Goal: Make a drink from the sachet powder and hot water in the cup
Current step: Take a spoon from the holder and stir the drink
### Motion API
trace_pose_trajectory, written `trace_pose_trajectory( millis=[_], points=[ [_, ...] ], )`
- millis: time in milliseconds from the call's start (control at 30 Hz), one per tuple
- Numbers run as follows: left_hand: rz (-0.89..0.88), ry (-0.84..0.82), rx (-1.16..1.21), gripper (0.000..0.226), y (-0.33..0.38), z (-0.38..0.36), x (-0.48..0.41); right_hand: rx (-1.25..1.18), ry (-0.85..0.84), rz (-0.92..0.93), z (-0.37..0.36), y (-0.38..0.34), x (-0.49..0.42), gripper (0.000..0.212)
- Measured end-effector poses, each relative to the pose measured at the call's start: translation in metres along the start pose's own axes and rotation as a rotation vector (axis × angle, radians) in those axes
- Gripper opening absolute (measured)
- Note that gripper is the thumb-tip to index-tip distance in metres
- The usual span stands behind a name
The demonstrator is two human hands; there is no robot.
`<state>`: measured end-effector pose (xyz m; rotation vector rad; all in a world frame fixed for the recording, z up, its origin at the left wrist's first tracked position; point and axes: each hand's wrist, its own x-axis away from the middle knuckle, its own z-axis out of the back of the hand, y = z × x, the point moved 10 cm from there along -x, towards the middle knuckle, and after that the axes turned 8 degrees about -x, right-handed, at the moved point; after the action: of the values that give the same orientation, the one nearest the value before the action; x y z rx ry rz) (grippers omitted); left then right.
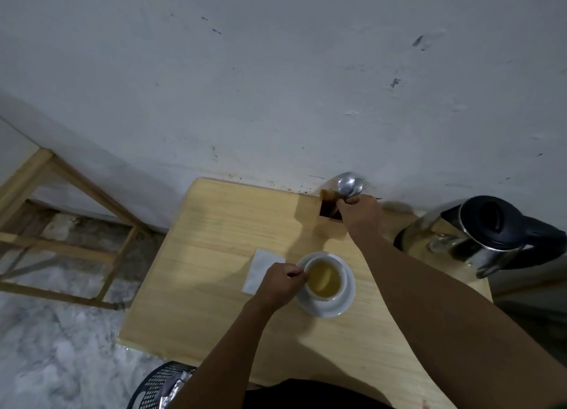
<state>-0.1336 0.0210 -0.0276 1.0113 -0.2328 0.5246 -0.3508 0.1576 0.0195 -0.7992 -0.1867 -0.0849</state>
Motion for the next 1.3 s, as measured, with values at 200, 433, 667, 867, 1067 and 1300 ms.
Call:
trace_pose_trajectory(
  millis=[200,433,667,867,1067,1300],
  points=[
    [0.022,-0.020,0.016,0.028,-0.002,-0.004,-0.002,-0.009,0.035,-0.027,-0.002,-0.004,0.002,0.034],
    [0.014,0.002,-0.019,0.024,0.001,0.000,-0.004,-0.050,0.051,-0.083,-0.004,-0.001,-0.002,0.027],
    [0.012,-0.002,0.003,0.027,-0.002,-0.001,-0.004,-0.216,0.150,-0.041,0.022,-0.006,0.019,0.025],
    [0.021,0.019,0.015,0.024,-0.002,0.000,-0.003,-0.400,0.261,0.182,0.089,-0.040,0.069,0.018],
    [-0.002,0.034,-0.007,0.026,-0.002,-0.001,-0.004,-0.721,0.175,0.335,0.132,-0.043,0.125,0.017],
    [-0.020,0.036,-0.005,0.035,0.002,-0.002,0.000,-0.447,-0.164,0.274,0.091,0.017,0.157,0.021]
  ],
)
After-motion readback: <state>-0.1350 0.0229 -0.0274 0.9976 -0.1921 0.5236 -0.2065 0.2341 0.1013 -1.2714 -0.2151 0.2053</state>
